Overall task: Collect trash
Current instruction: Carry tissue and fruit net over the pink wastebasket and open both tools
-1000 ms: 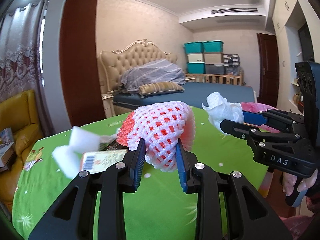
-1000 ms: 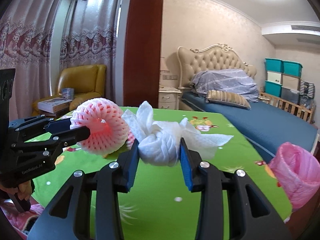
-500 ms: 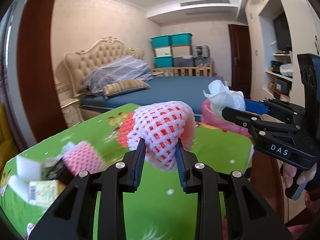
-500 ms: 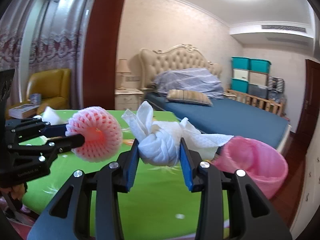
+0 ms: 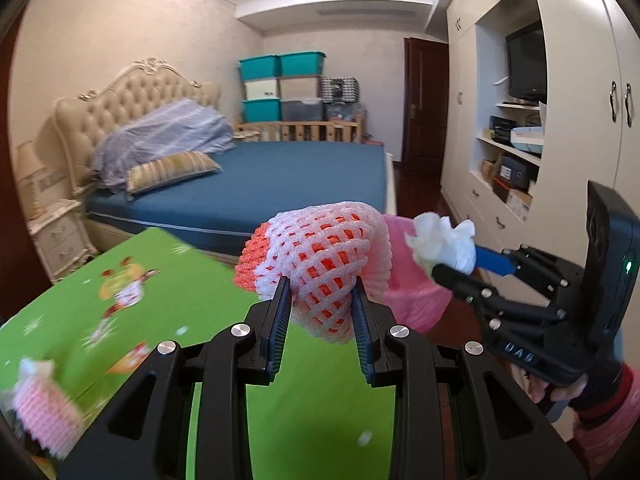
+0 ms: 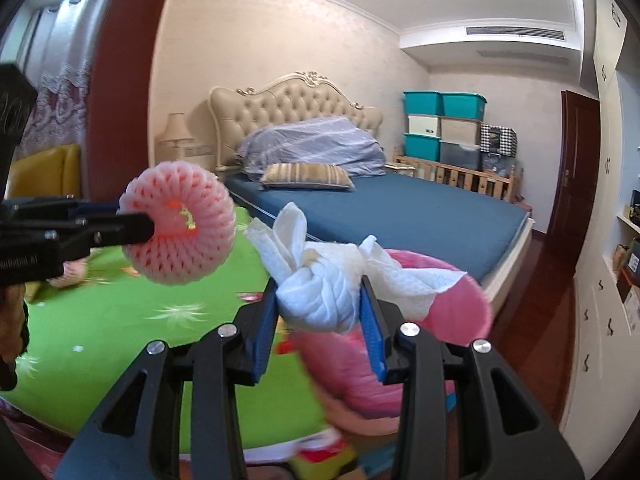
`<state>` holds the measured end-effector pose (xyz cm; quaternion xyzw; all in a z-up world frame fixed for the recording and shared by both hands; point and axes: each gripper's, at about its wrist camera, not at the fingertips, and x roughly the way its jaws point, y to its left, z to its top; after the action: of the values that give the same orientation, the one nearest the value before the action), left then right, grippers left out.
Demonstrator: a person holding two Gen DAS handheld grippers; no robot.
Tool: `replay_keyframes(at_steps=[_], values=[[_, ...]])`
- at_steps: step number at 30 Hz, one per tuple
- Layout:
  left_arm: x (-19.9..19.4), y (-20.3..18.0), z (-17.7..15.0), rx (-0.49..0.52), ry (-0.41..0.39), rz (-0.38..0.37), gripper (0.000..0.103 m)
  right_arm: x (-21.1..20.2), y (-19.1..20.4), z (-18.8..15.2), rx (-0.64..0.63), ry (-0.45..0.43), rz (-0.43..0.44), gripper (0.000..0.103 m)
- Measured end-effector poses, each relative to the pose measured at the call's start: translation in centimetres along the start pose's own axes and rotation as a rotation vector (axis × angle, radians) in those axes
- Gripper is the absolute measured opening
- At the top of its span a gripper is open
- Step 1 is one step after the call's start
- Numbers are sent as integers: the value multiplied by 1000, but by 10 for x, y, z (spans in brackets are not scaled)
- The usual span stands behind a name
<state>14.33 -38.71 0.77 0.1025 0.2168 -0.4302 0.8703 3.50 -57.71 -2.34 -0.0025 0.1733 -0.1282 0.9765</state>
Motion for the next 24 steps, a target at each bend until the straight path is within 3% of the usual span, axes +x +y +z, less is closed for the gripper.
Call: replay_keyframes(at_steps=[9, 21, 24], values=[[101, -25, 40, -54, 87, -82, 28, 47, -73, 2, 41, 39, -41, 38], [192, -46, 66, -95, 164, -91, 29, 92, -89, -2, 54, 88, -25, 40], [204, -40, 62, -123, 187, -97, 31, 101, -97, -3, 66, 93, -3, 50]])
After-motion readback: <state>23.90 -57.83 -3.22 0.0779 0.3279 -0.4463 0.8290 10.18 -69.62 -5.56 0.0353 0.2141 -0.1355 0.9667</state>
